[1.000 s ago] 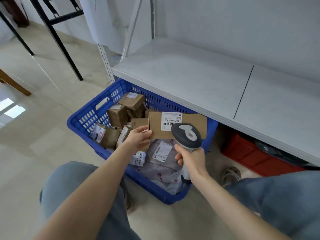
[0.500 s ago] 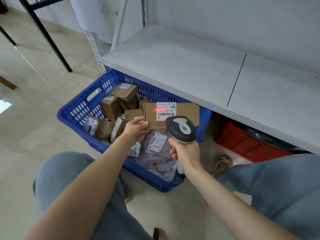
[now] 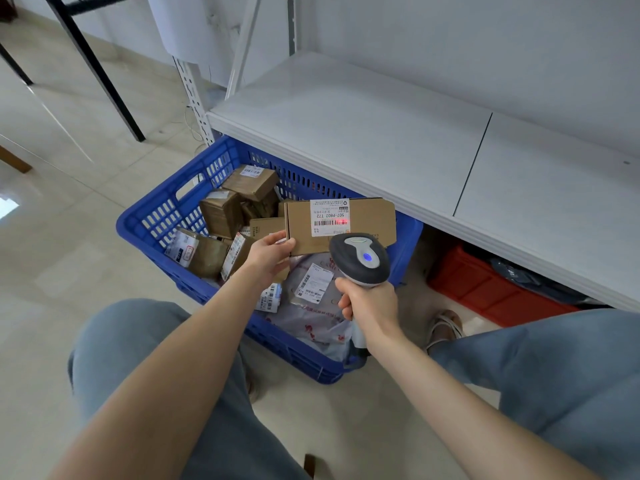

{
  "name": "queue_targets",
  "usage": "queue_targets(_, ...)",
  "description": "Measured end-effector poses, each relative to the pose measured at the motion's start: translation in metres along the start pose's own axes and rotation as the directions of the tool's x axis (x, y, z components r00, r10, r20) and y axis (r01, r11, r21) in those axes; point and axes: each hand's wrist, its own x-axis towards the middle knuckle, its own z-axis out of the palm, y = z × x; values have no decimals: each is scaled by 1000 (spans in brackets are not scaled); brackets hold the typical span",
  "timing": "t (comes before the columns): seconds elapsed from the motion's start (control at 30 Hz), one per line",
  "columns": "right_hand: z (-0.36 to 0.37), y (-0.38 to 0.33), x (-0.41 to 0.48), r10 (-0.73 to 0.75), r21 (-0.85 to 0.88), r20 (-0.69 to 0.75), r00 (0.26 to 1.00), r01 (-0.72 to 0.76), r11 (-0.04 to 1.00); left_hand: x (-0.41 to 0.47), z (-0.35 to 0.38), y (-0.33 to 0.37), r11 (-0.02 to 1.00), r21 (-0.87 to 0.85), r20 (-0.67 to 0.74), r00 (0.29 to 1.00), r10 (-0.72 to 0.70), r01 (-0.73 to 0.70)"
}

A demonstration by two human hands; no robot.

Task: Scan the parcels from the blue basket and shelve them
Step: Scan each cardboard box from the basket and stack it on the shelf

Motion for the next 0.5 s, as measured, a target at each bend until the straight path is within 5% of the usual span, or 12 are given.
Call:
queue_targets(0.33,0,-2,6,7,36,-11,1000,-7,999,9,-2,-2,1000,2,15,1000,-20,20)
queue_targets(0.5,-27,-30,25,10,194,-132,991,16,981,11,0,11,997,-74,24,999,-25,27)
